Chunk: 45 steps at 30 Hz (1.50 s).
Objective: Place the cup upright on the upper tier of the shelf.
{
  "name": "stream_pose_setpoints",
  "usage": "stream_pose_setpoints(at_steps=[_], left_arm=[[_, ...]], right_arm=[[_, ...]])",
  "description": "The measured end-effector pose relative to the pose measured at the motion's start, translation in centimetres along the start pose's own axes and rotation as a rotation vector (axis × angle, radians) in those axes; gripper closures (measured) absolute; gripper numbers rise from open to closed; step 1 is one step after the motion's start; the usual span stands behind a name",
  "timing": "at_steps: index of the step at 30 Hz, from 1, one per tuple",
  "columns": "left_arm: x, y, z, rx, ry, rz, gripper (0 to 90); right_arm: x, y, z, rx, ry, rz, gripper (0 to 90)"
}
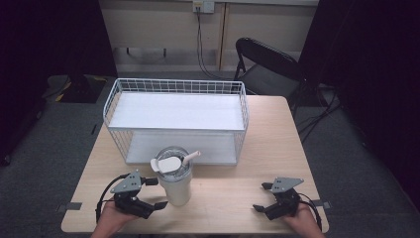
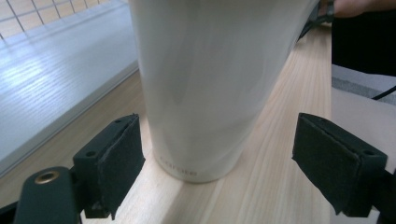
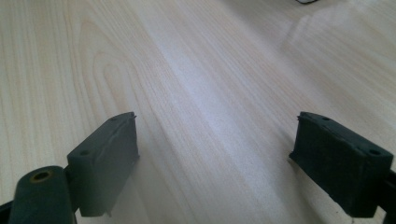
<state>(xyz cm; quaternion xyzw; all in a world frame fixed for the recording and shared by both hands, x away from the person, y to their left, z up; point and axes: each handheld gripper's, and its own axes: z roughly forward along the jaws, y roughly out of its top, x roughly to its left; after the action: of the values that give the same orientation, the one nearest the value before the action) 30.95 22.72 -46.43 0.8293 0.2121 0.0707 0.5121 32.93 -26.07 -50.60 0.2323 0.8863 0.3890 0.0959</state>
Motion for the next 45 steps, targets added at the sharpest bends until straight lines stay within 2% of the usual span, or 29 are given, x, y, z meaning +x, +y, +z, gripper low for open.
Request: stream_pose_setpoints(at_steps=[7, 9, 13, 17, 18, 19, 24, 26, 29, 36, 41, 45], left_arm=[[-0.2, 0.4, 0.1, -0.014, -0.009, 0.005, 15.4], [-0.3, 0.5, 0.2, -0.032, -0.015, -0.001, 15.4], [-0.3, 0.9, 0.3, -0.039, -0.005, 0.01, 15.4], [-0.4, 1.1, 0.3, -0.083, -0.006, -0.008, 15.4], [-0.4, 1.2, 0.3, -0.088, -0.002, 0.004, 15.4], [-0.3, 1.3, 0.3, -0.116, -0.002, -0.003, 15.3], [-0.3, 1.7, 0.3, -0.177, 0.012, -0.006, 15.1], [-0.3, 1.8, 0.3, -0.181, 0.02, -0.001, 15.2], [-0.2, 1.9, 0.7, -0.205, 0.026, -0.004, 14.5], [-0.4, 2.3, 1.5, -0.206, 0.044, 0.013, 9.1], [-0.4, 2.2, 2.6, -0.249, 0.053, 0.0, 6.5], [-0.7, 2.4, 3.2, -0.265, 0.082, 0.024, 5.9]], right_arm=[[0.0, 0.0, 0.0, 0.0, 0.0, 0.0, 13.4], [0.0, 0.0, 0.0, 0.0, 0.0, 0.0, 13.4], [0.0, 0.0, 0.0, 0.0, 0.0, 0.0, 13.4], [0.0, 0.0, 0.0, 0.0, 0.0, 0.0, 13.4], [0.0, 0.0, 0.0, 0.0, 0.0, 0.0, 13.4], [0.0, 0.0, 0.0, 0.0, 0.0, 0.0, 13.4], [0.0, 0.0, 0.0, 0.0, 0.0, 0.0, 13.4], [0.0, 0.0, 0.0, 0.0, 0.0, 0.0, 13.4], [0.0, 0.0, 0.0, 0.0, 0.0, 0.0, 13.4], [0.0, 0.0, 0.0, 0.0, -0.002, 0.001, 13.4], [0.0, 0.0, 0.0, -0.001, -0.002, 0.002, 13.4], [0.0, 0.0, 0.0, 0.0, -0.003, 0.003, 13.4]])
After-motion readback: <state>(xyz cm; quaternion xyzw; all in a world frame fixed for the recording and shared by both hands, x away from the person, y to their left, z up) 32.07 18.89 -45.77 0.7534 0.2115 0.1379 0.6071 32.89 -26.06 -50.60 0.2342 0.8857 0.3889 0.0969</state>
